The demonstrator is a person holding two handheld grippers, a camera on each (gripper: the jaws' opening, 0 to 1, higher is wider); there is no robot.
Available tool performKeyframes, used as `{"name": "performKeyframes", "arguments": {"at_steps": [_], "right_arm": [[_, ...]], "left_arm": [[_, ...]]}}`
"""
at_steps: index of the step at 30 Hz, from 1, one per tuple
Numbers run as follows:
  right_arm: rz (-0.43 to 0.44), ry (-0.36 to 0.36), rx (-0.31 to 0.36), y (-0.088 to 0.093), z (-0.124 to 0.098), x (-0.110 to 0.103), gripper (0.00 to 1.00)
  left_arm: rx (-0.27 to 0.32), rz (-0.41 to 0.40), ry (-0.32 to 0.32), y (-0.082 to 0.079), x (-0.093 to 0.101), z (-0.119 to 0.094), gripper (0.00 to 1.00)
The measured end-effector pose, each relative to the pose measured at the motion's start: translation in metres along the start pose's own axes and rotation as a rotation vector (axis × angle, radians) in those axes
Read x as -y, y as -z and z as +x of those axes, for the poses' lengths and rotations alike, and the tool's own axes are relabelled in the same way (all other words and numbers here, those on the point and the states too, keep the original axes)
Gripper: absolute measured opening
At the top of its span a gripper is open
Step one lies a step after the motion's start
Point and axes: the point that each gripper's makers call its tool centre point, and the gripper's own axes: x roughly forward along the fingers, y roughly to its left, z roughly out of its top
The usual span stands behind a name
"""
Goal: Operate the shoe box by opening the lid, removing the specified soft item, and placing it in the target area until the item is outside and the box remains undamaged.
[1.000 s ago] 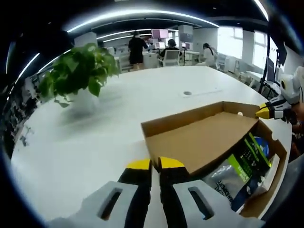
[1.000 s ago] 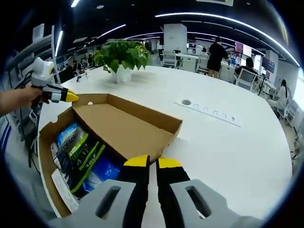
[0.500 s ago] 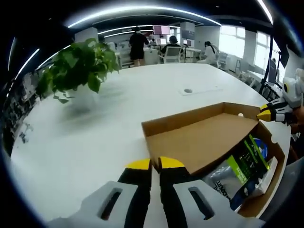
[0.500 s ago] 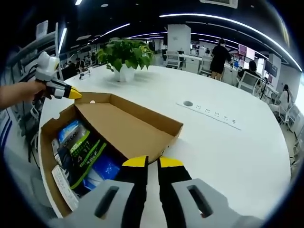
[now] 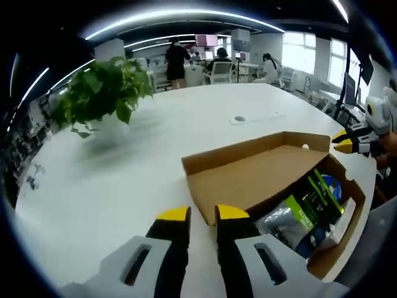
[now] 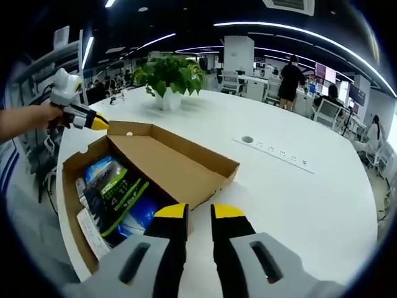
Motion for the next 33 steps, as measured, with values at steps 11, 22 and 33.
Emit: {"name": "performKeyframes", "arguments": {"at_steps": [11,22,33], "right_arm": [[-0.032,-0.065,0.03,-0.008,-0.014,-0.015,0.16],[-0.062,-0.16,-0.013,-0.006,-0.009,-0.045,0.2],[-0.097,-0.26,-0.068,0.002,0.01,-0.077,0.2]], "left_arm": [[0.024,0.0,0.006,0.002,0.011,-0.026,0.2],[0.026,0.004,0.032,0.011,0.032,-0.038,0.25],[0.013,0.038,0.075,0.031,0.054,-0.042,0.3]]}}
